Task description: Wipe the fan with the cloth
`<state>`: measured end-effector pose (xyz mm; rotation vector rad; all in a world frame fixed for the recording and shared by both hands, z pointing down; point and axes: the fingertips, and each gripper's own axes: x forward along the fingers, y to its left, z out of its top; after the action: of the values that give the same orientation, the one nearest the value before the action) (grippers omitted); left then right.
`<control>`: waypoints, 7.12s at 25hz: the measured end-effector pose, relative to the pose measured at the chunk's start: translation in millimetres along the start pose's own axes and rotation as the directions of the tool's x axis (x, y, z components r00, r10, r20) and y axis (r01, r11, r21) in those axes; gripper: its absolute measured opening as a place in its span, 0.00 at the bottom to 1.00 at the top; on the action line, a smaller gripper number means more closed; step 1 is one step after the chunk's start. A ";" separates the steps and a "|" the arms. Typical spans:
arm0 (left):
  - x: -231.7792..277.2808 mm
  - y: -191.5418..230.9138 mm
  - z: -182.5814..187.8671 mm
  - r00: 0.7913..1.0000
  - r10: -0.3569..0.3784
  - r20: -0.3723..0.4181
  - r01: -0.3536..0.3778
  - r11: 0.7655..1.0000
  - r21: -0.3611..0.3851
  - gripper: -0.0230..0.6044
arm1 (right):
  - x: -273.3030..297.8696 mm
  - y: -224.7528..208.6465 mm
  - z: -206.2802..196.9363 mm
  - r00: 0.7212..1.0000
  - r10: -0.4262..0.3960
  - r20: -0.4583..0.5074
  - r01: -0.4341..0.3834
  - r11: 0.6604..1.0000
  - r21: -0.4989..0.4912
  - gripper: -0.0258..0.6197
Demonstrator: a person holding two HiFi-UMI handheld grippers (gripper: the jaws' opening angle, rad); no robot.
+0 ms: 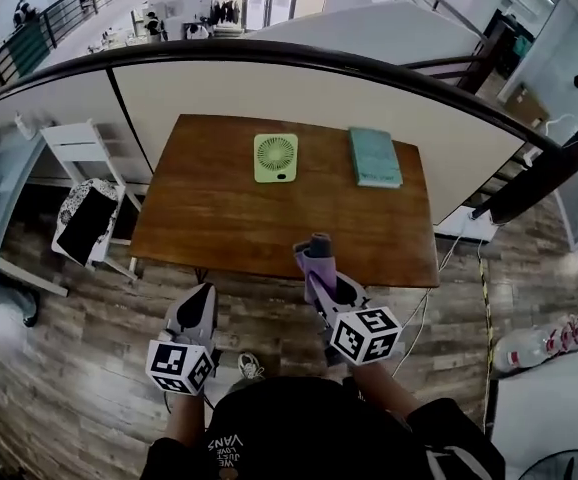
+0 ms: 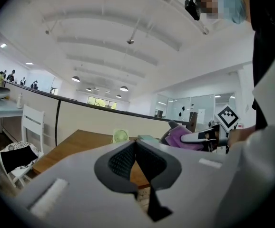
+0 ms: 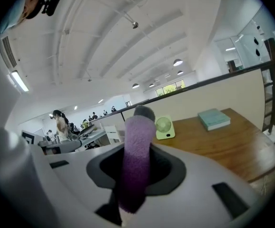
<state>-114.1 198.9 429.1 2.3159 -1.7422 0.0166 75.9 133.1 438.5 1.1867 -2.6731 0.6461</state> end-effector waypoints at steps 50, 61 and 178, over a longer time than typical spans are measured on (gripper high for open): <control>275.9 96.1 -29.9 0.978 -0.094 -0.186 0.094 0.996 -0.007 0.05 | 236.1 -139.7 30.0 0.968 -0.020 -0.249 0.000 0.997 -0.077 0.19; 316.6 141.7 -28.9 0.943 -0.229 -0.241 0.228 0.973 -0.034 0.05 | 297.0 -123.9 36.0 0.968 -0.101 -0.229 0.073 0.989 -0.127 0.19; 299.1 142.7 -62.4 0.938 -0.175 -0.299 0.154 0.984 -0.092 0.05 | 349.9 -119.6 -35.2 0.915 0.010 -0.402 -0.084 0.983 -0.166 0.19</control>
<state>-154.8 -108.2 562.2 2.2601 -1.3746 0.2688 -74.5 -157.7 614.0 0.8377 -2.3592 0.5670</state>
